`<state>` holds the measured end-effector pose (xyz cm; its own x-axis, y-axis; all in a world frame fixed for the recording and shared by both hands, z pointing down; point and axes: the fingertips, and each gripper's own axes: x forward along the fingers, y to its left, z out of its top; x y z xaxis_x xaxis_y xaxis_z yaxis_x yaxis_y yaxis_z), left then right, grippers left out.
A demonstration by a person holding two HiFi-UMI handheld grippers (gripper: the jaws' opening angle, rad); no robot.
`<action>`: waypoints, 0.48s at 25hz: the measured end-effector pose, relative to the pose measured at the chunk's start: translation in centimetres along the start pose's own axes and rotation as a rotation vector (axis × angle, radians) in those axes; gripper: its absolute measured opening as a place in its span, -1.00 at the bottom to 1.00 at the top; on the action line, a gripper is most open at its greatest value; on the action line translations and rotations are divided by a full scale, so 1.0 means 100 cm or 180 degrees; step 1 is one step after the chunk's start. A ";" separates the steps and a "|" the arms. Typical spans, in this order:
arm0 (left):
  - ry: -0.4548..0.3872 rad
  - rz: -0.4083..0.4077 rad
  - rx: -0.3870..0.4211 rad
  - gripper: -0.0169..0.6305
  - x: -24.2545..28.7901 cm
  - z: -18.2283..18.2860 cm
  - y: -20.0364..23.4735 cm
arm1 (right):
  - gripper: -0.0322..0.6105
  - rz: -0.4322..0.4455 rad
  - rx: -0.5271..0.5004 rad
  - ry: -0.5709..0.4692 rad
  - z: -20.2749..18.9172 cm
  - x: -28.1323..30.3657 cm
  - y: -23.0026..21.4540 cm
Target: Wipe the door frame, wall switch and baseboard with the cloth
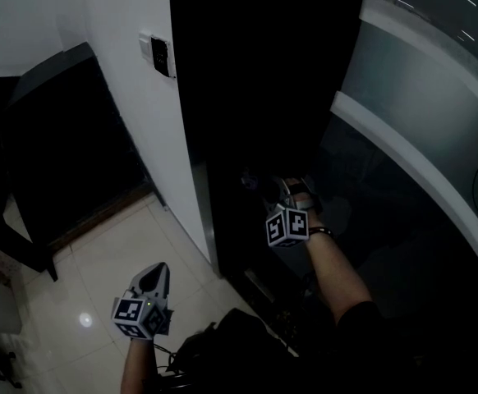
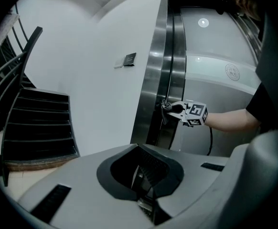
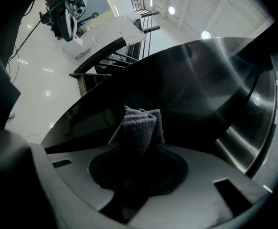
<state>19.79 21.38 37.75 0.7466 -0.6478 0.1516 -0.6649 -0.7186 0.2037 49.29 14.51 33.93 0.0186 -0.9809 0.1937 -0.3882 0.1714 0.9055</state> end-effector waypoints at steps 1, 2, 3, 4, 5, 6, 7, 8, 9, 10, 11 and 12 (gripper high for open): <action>0.0003 0.0006 0.0001 -0.95 0.000 0.000 0.000 | -0.59 0.0027 0.0007 0.0010 -0.002 0.001 0.005; 0.0008 0.0012 0.0000 -0.95 0.000 -0.001 0.000 | -0.59 0.0053 0.0015 0.0022 -0.005 0.003 0.010; 0.0015 0.0018 -0.0002 -0.95 0.000 -0.001 0.001 | -0.59 0.0081 0.0023 0.0033 -0.007 0.003 0.014; 0.0023 0.0023 -0.0006 -0.95 0.000 -0.003 0.001 | -0.59 0.0109 0.0031 0.0046 -0.009 0.004 0.019; 0.0032 0.0030 -0.0011 -0.95 0.000 -0.004 0.001 | -0.59 0.0139 0.0037 0.0059 -0.011 0.005 0.023; 0.0044 0.0038 -0.0015 -0.95 -0.001 -0.005 0.001 | -0.59 0.0172 0.0036 0.0074 -0.013 0.006 0.028; 0.0061 0.0050 -0.0019 -0.95 -0.001 -0.007 0.002 | -0.59 0.0208 0.0028 0.0092 -0.015 0.007 0.033; 0.0083 0.0065 -0.0023 -0.95 -0.002 -0.009 0.003 | -0.59 0.0248 0.0017 0.0111 -0.017 0.007 0.039; 0.0109 0.0081 -0.0028 -0.95 -0.002 -0.011 0.004 | -0.59 0.0290 0.0009 0.0128 -0.019 0.008 0.045; 0.0134 0.0095 -0.0036 -0.95 -0.003 -0.014 0.005 | -0.59 0.0334 0.0007 0.0142 -0.021 0.008 0.051; 0.0158 0.0105 -0.0044 -0.95 -0.003 -0.016 0.005 | -0.59 0.0374 0.0010 0.0155 -0.023 0.008 0.057; 0.0182 0.0110 -0.0048 -0.95 -0.003 -0.018 0.005 | -0.59 0.0410 0.0014 0.0166 -0.026 0.009 0.063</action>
<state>19.28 21.61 39.52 0.7237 -0.6562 0.2137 -0.6901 -0.6920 0.2120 49.23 14.94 40.77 0.0161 -0.9446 0.3277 -0.3944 0.2952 0.8702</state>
